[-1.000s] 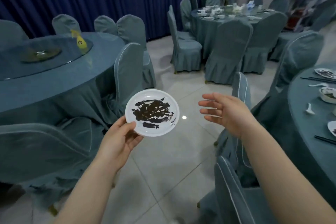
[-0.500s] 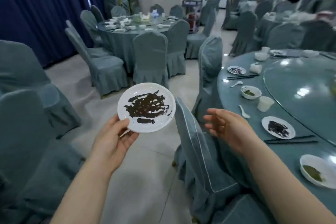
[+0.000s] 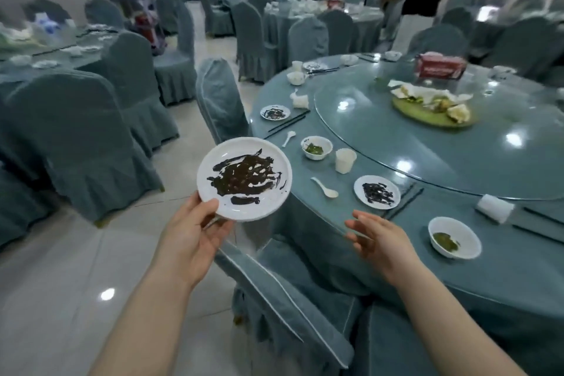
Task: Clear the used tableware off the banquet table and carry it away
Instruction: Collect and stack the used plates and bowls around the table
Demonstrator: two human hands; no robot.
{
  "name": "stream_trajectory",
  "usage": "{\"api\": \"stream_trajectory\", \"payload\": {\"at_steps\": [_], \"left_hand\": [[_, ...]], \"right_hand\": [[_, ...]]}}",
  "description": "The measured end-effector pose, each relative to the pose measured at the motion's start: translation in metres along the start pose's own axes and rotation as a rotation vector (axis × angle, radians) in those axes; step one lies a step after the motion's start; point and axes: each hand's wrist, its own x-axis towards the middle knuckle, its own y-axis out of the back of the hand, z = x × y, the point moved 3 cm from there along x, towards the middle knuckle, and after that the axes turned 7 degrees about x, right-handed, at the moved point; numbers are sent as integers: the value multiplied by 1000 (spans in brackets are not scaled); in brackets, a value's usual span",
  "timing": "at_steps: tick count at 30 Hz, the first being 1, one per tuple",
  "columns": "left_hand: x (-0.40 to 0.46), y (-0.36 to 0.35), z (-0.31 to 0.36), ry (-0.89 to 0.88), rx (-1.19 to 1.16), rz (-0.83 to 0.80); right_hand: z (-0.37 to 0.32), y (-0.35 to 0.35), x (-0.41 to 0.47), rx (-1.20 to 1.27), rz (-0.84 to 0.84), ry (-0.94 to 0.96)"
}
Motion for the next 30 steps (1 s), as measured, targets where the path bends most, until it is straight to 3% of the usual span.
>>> {"api": "stream_trajectory", "payload": {"at_steps": [4,11,19,24,30], "left_hand": [[62,-33,-7,74,51,-89],[151,-76,-22,177,142,-94],[225,-104,-4,229,117,-107],[252,-105,4,236,118,-153],[276,-95,8,250,135,-238]], "right_hand": [[6,27,60,99,180,-48],[20,52,175,194,400,-226],[8,64,255,234,683,-213],[-6,66,258,204,801,-67],[15,72,271,114,763,-188]]}}
